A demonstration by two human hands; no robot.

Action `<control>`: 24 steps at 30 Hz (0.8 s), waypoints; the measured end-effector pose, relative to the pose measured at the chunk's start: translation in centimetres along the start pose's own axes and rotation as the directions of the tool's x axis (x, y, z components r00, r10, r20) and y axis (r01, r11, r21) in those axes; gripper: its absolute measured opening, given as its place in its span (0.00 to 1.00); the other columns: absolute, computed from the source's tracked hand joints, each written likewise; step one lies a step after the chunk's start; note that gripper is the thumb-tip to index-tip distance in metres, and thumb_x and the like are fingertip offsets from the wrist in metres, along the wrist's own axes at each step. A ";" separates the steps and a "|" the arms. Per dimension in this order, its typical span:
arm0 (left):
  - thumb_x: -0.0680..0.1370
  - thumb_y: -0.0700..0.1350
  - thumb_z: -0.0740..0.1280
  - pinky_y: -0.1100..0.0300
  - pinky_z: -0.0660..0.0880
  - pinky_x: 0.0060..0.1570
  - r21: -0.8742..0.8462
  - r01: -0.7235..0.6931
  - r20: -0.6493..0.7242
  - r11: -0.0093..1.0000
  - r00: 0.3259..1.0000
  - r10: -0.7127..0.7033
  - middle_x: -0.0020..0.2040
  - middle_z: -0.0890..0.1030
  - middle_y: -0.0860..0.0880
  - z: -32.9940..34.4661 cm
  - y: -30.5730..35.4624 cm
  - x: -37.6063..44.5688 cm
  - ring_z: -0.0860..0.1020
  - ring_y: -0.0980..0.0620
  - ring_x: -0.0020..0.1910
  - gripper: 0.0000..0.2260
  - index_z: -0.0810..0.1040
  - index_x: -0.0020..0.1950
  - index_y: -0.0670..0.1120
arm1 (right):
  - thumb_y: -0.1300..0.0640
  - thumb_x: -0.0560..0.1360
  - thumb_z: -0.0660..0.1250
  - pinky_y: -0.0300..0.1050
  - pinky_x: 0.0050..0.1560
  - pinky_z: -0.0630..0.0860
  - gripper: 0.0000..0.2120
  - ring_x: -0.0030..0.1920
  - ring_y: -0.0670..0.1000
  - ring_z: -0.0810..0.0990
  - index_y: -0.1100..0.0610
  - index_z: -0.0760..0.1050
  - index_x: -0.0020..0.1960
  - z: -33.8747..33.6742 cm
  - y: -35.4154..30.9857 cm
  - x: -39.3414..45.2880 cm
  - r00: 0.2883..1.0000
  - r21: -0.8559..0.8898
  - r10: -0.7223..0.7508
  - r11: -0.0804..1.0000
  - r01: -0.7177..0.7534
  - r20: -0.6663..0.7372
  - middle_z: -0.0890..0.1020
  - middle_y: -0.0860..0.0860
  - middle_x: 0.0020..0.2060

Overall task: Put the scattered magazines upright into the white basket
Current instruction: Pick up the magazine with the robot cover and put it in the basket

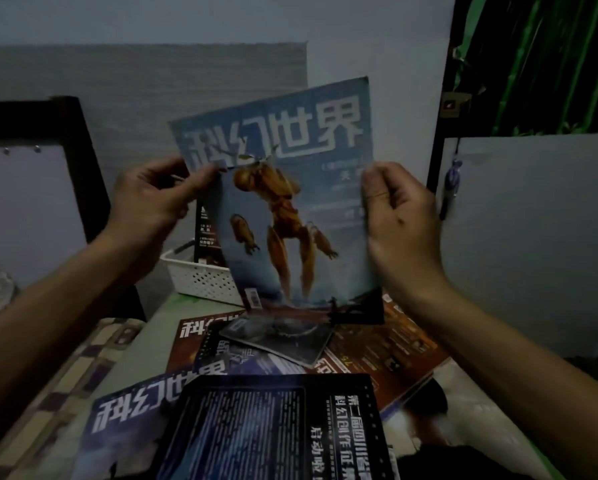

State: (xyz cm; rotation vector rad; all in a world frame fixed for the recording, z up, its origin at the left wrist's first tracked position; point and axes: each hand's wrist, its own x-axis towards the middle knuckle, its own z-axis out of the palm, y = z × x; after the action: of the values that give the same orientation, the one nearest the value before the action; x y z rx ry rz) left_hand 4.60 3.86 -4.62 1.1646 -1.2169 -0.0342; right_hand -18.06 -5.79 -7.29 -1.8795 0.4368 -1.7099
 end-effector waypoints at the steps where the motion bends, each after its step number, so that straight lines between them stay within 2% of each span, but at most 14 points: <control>1: 0.78 0.43 0.68 0.72 0.67 0.26 0.027 0.001 -0.007 1.000 1.000 -0.001 0.30 0.80 0.62 -0.5 -0.3 -0.2 0.73 0.64 0.27 0.06 0.82 0.43 0.53 | 0.55 0.83 0.58 0.51 0.40 0.79 0.12 0.42 0.51 0.81 0.61 0.77 0.49 0.5 0.6 -0.2 1.000 -0.075 -0.022 0.997 0.023 0.018 0.81 0.53 0.40; 3: 0.77 0.40 0.68 0.75 0.65 0.25 0.072 0.009 -0.027 0.997 1.000 -0.007 0.25 0.77 0.62 -1.1 -2.2 -1.4 0.71 0.64 0.24 0.05 0.82 0.44 0.42 | 0.55 0.82 0.59 0.57 0.40 0.77 0.12 0.41 0.53 0.80 0.60 0.78 0.47 1.2 2.8 -1.3 0.997 -0.182 -0.006 0.983 0.021 0.080 0.81 0.54 0.39; 5: 0.77 0.39 0.69 0.76 0.67 0.27 0.176 0.017 -0.046 0.984 0.999 -0.009 0.26 0.78 0.63 -1.6 -4.7 -3.3 0.73 0.66 0.26 0.06 0.81 0.46 0.36 | 0.54 0.82 0.60 0.58 0.41 0.77 0.11 0.41 0.51 0.80 0.58 0.78 0.48 1.9 5.3 -3.1 0.982 -0.273 0.054 0.962 -0.003 0.179 0.82 0.52 0.40; 7: 0.77 0.39 0.69 0.75 0.70 0.30 0.162 0.126 -0.080 0.979 0.990 -0.115 0.32 0.81 0.60 -1.9 -7.6 -5.0 0.76 0.65 0.31 0.03 0.82 0.48 0.43 | 0.53 0.81 0.62 0.58 0.43 0.80 0.08 0.45 0.48 0.82 0.54 0.77 0.54 2.7 6.8 -4.5 0.951 -0.303 0.123 0.952 -0.033 0.284 0.83 0.48 0.44; 9: 0.77 0.37 0.69 0.73 0.73 0.33 0.093 0.242 -0.105 0.966 0.967 -0.232 0.40 0.83 0.57 -1.6 -10.2 -6.4 0.79 0.65 0.36 0.07 0.81 0.52 0.47 | 0.52 0.80 0.63 0.55 0.44 0.82 0.07 0.46 0.44 0.82 0.50 0.75 0.57 3.3 7.3 -4.7 0.929 -0.293 0.150 0.955 -0.047 0.339 0.82 0.41 0.46; 11: 0.77 0.35 0.69 0.69 0.77 0.40 0.030 0.308 -0.076 0.951 0.949 -0.305 0.43 0.85 0.56 -0.9 -12.4 -7.9 0.82 0.65 0.42 0.11 0.81 0.54 0.50 | 0.52 0.79 0.64 0.54 0.44 0.82 0.08 0.46 0.44 0.82 0.47 0.74 0.58 3.7 7.4 -4.0 0.916 -0.311 0.172 0.949 -0.055 0.363 0.82 0.40 0.46; 13: 0.77 0.36 0.69 0.66 0.79 0.45 0.064 0.314 -0.021 0.947 0.949 -0.314 0.45 0.86 0.61 -0.3 -14.1 -9.3 0.83 0.62 0.46 0.10 0.81 0.53 0.50 | 0.54 0.79 0.65 0.54 0.46 0.83 0.11 0.48 0.44 0.83 0.44 0.73 0.60 3.3 7.9 -3.1 0.876 -0.305 0.255 0.943 -0.132 0.409 0.84 0.43 0.49; 15: 0.77 0.36 0.69 0.66 0.78 0.42 0.172 0.285 0.003 0.943 0.957 -0.290 0.43 0.85 0.64 -0.1 -15.5 -10.2 0.82 0.64 0.44 0.09 0.82 0.49 0.50 | 0.57 0.79 0.65 0.52 0.50 0.83 0.15 0.53 0.42 0.83 0.42 0.73 0.62 2.8 8.5 -2.7 0.809 -0.267 0.341 0.934 -0.236 0.479 0.84 0.43 0.54; 16: 0.77 0.36 0.69 0.64 0.78 0.41 0.200 0.285 0.004 0.938 0.957 -0.291 0.42 0.85 0.62 -0.2 -16.0 -10.4 0.82 0.63 0.42 0.08 0.82 0.47 0.49 | 0.59 0.79 0.64 0.52 0.51 0.83 0.16 0.54 0.42 0.83 0.42 0.73 0.62 2.6 8.9 -2.8 0.785 -0.250 0.367 0.928 -0.275 0.500 0.83 0.43 0.56; 18: 0.77 0.36 0.69 0.65 0.78 0.40 0.169 0.301 -0.019 0.939 0.953 -0.302 0.42 0.86 0.58 -0.1 -16.5 -10.5 0.83 0.60 0.42 0.07 0.82 0.47 0.48 | 0.61 0.79 0.64 0.46 0.51 0.83 0.17 0.54 0.38 0.82 0.42 0.74 0.61 2.7 9.4 -3.4 0.785 -0.229 0.380 0.924 -0.305 0.490 0.83 0.41 0.55; 21: 0.77 0.36 0.69 0.69 0.77 0.38 0.105 0.311 -0.107 0.945 0.948 -0.300 0.41 0.85 0.59 0.0 -16.5 -10.0 0.83 0.61 0.41 0.09 0.80 0.46 0.50 | 0.65 0.78 0.65 0.35 0.43 0.81 0.19 0.51 0.35 0.82 0.40 0.75 0.55 4.1 10.2 -4.3 0.850 -0.137 0.367 0.930 -0.340 0.378 0.83 0.36 0.50; 24: 0.76 0.37 0.70 0.71 0.77 0.37 0.110 0.255 -0.173 0.961 0.957 -0.235 0.39 0.84 0.65 -0.9 -15.8 -7.2 0.82 0.66 0.40 0.11 0.78 0.45 0.55 | 0.64 0.78 0.65 0.39 0.43 0.82 0.16 0.49 0.41 0.84 0.41 0.76 0.52 6.6 10.1 -3.0 0.900 -0.081 0.339 0.941 -0.330 0.272 0.85 0.42 0.49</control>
State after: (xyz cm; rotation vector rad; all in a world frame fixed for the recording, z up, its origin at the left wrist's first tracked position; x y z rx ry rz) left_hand 10.74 1.26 -20.66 1.4026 -0.9400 -0.0483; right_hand -10.68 -10.83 -15.97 -1.9046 0.6341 -1.1953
